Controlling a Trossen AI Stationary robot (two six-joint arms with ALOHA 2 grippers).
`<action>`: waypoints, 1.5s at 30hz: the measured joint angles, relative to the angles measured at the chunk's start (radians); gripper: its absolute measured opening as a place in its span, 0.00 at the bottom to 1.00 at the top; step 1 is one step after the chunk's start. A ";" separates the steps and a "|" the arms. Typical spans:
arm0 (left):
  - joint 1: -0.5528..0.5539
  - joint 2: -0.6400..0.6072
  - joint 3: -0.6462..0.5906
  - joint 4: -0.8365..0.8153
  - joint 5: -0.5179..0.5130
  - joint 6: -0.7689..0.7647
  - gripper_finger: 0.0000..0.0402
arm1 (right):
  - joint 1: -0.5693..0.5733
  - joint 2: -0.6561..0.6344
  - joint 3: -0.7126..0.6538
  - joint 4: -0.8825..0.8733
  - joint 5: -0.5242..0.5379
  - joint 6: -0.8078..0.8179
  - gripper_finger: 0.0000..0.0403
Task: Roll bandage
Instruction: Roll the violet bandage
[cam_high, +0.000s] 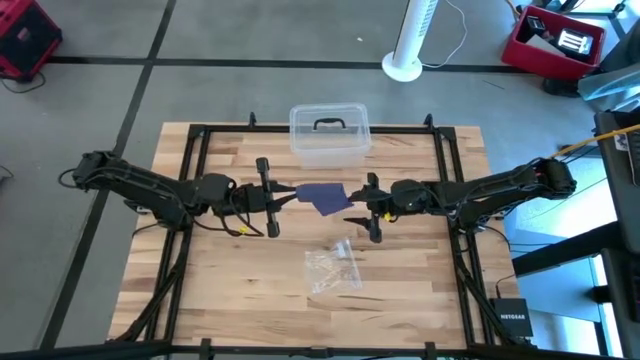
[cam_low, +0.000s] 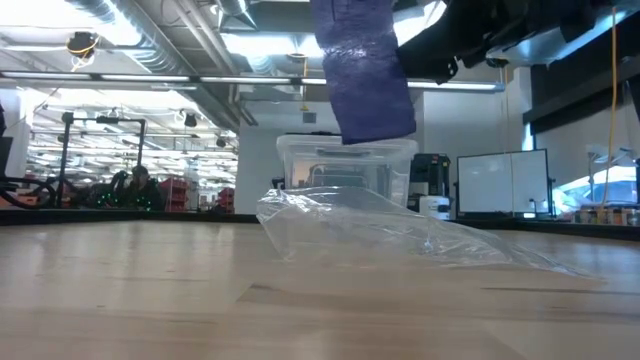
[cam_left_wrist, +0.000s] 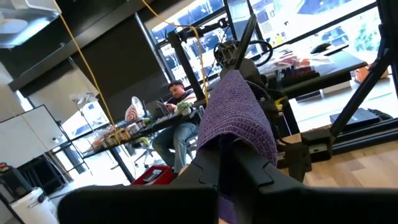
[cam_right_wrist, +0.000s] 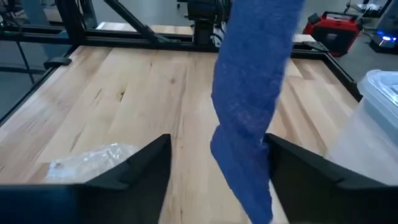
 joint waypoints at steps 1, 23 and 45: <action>0.000 0.000 0.000 0.001 0.000 0.000 0.01 | 0.000 0.005 0.000 -0.002 0.000 0.000 0.57; -0.001 0.000 0.000 0.088 0.031 -0.036 0.01 | 0.000 0.093 0.000 0.146 -0.013 -0.109 0.03; -0.005 -0.079 0.000 0.077 0.674 -0.374 0.01 | 0.071 0.062 0.001 0.076 0.320 -0.204 0.01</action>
